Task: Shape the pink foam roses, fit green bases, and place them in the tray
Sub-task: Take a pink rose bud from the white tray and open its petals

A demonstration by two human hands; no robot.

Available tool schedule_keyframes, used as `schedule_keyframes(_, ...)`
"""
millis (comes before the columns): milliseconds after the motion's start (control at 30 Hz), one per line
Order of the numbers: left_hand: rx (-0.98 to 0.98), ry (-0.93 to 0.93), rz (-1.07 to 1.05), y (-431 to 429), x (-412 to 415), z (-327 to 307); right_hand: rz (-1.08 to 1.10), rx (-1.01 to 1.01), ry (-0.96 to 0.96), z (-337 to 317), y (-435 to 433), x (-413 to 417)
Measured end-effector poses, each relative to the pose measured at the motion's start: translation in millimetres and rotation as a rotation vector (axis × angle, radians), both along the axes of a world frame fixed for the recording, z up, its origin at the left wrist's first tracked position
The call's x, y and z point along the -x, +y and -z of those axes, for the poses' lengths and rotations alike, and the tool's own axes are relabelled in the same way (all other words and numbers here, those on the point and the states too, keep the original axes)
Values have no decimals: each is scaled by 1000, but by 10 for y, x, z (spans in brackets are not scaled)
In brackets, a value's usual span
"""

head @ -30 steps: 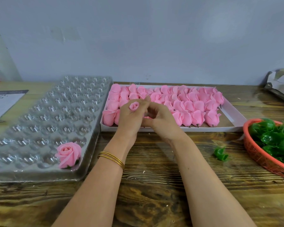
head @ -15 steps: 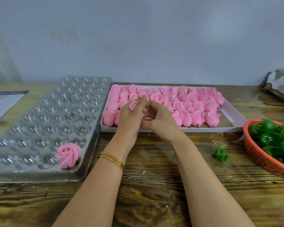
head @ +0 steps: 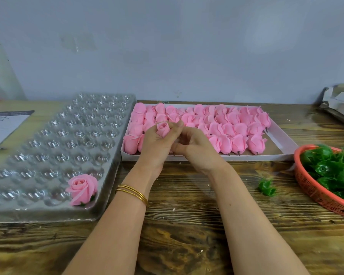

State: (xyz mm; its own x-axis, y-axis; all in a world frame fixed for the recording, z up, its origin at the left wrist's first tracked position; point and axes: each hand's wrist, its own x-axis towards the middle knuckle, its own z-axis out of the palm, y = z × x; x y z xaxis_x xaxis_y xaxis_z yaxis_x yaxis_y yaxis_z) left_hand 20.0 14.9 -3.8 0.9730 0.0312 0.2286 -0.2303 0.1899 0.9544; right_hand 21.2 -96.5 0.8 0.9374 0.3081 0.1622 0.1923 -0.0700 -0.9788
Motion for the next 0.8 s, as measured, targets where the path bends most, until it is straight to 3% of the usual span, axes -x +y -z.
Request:
schedule_keyframes(200, -39, -25, -13, 1, -36, 47, -31, -1, 37, -42, -20, 22)
schedule_keyframes(333, -58, -31, -87, -2, -51, 61, 113, -58, 29, -72, -4, 28)
schedule_keyframes(500, -312, -168, -226, -11, -68, 97, 222, -190, 41, -112, 26, 28)
schedule_keyframes(800, -361, -244, -173, -54, -27, 82, 268, -124, -28, -104, 38, 43)
